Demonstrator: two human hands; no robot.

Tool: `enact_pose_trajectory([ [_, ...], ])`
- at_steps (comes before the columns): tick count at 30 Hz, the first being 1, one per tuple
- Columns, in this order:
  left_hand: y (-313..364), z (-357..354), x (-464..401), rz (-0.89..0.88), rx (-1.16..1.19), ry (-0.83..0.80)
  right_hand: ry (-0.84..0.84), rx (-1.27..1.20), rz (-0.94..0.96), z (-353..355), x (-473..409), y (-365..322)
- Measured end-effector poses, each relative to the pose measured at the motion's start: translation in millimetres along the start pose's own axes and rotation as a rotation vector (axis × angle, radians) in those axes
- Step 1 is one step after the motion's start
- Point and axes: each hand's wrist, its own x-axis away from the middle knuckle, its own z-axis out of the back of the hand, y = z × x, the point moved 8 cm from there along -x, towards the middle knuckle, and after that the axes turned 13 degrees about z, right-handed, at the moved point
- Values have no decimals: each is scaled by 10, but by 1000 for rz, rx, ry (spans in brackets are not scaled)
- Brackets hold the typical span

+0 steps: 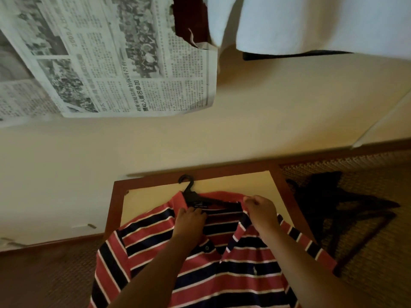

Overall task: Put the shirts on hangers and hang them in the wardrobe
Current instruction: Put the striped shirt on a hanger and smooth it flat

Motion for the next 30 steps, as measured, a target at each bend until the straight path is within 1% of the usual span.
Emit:
enact_pose_trajectory([
  [2,54,67,-83,10,42,18,-57,91,69,-151,-26,-90],
  [4,73,90,-181,23,137,21,-130,181,108,-351,-69,-134],
  [7,9,77,-297,20,281,4,-198,269,108,-623,-131,-138],
  [10,-165,56,-244,-13,449,-4,-243,270,52,-843,-127,-60],
  [12,-254,13,-143,-66,423,9,-228,196,12,-944,-127,-20],
  [14,-258,-59,-65,-128,279,28,-213,151,-16,-1013,-127,29],
  [15,-249,-100,-55,-127,217,20,-218,138,-14,-1047,-130,46],
  [17,-244,-107,-84,-59,163,45,-237,97,-34,-1095,-101,88],
  [19,-274,-31,-101,62,206,125,-246,65,-27,-1080,-16,97],
  [21,-320,-10,-41,177,334,172,-247,113,43,-1005,130,89],
  [24,-395,-135,199,329,679,178,-263,168,171,-943,491,116],
  [26,-389,-266,402,402,857,183,-298,215,242,-1002,697,196],
  [28,-350,-370,598,458,917,181,-343,281,271,-1110,826,289],
  [30,-278,-425,746,462,948,168,-340,376,299,-1163,872,326],
])
